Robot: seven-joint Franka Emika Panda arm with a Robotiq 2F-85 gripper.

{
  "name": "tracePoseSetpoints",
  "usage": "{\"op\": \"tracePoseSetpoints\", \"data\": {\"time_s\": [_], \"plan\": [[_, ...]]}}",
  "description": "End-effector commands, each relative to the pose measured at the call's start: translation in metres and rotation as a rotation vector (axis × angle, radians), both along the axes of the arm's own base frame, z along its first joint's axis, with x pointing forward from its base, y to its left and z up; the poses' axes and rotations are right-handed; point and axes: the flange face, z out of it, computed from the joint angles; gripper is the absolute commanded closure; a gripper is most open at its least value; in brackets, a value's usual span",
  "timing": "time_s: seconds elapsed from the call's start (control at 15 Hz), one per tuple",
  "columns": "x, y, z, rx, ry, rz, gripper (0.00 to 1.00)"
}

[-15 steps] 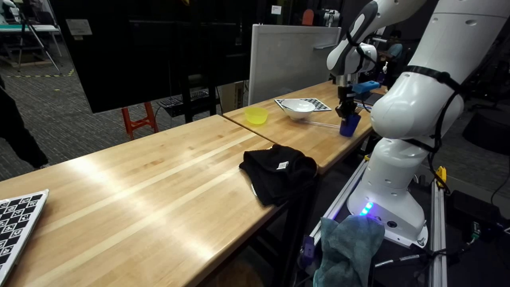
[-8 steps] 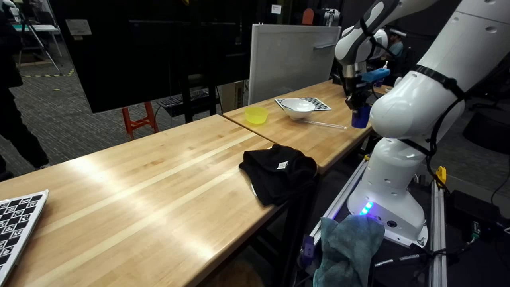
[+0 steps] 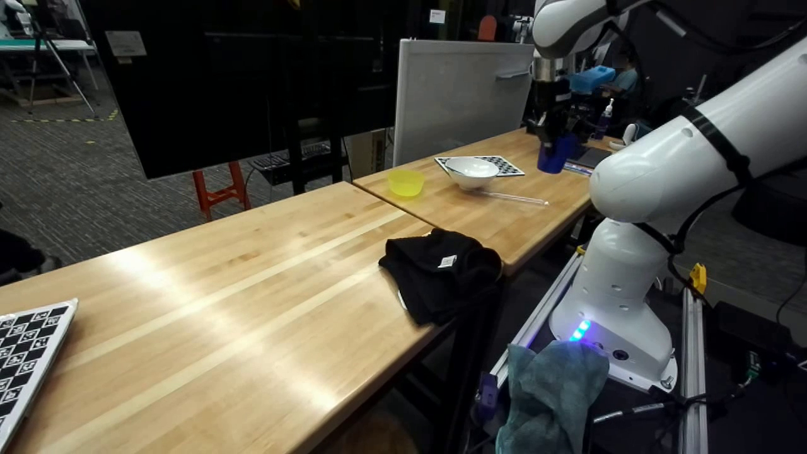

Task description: Move the blue cup to the left

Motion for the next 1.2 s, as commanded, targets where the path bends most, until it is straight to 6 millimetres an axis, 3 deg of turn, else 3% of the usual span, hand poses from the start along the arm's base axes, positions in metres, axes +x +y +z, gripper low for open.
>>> {"op": "tracePoseSetpoints", "data": {"time_s": [0.0,0.4,0.73,1.13], "plan": [[0.024,0.034,0.026,0.014,-0.083,0.058,0.99],[0.088,0.038,0.033,0.032,-0.127,0.209,0.99],[0.133,0.032,0.012,0.07,-0.054,0.289,0.99],[0.16,0.034,-0.016,0.077,0.077,0.356,0.99]]}}
